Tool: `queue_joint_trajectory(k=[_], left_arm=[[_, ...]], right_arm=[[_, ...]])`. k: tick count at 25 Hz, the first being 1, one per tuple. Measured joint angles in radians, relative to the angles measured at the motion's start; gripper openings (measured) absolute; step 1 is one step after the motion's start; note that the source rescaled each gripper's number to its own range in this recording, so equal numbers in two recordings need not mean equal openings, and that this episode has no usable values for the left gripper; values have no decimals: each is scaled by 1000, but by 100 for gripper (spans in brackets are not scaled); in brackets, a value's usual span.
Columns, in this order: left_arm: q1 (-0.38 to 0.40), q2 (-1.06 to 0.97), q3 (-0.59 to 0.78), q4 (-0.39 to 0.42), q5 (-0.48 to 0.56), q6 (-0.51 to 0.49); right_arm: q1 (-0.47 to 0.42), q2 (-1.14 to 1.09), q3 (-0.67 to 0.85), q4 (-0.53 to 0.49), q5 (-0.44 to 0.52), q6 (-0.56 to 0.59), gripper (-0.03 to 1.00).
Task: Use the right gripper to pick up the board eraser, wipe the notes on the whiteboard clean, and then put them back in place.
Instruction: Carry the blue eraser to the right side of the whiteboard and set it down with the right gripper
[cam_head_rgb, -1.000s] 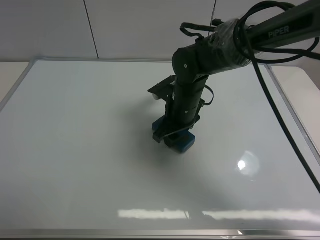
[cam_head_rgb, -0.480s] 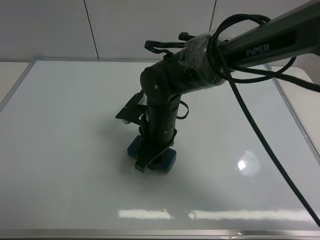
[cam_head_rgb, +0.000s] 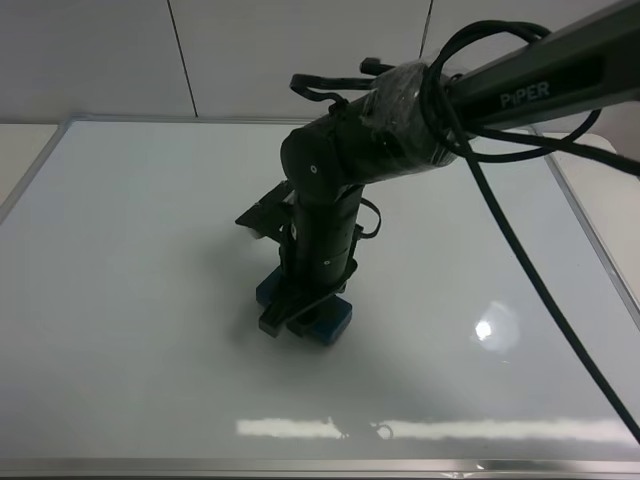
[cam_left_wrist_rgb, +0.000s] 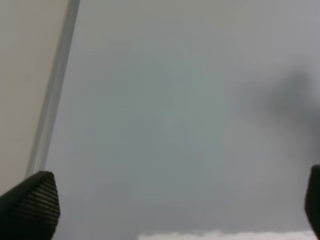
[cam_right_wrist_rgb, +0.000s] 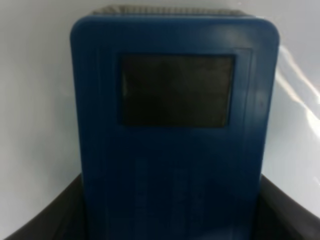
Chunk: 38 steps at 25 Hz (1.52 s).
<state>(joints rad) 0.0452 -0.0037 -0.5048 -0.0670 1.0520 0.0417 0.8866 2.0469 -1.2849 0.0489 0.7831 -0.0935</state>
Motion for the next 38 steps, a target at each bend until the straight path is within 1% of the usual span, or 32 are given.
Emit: queue_joint_trajectory(k=[3, 5, 7, 9, 12, 14, 17, 22, 25, 30, 34, 38], left_arm=[[0, 0, 0, 0, 0, 0], [0, 0, 0, 0, 0, 0], [0, 0, 0, 0, 0, 0], [0, 0, 0, 0, 0, 0], [0, 0, 0, 0, 0, 0], [0, 0, 0, 0, 0, 0], [0, 0, 0, 0, 0, 0], [0, 0, 0, 0, 0, 0], [0, 0, 0, 0, 0, 0], [0, 0, 0, 0, 0, 0], [0, 0, 0, 0, 0, 0], [0, 0, 0, 0, 0, 0]], right_arm=[[-9, -61, 3, -118, 5, 162, 2], [-30, -107, 3, -190, 32, 273, 2], [-73, -149, 3, -218, 82, 347, 2], [-124, -186, 3, -222, 138, 390, 2], [-207, -216, 3, -206, 194, 409, 2], [-268, -220, 3, -178, 209, 409, 2], [-346, -220, 3, -145, 212, 410, 2], [-458, -220, 10, -141, 210, 420, 2], [-507, -220, 43, -144, 198, 428, 2], [-559, -220, 130, -150, 134, 433, 2], [-563, -220, 138, -184, 97, 440, 2], [-567, -215, 138, -223, 62, 471, 2]])
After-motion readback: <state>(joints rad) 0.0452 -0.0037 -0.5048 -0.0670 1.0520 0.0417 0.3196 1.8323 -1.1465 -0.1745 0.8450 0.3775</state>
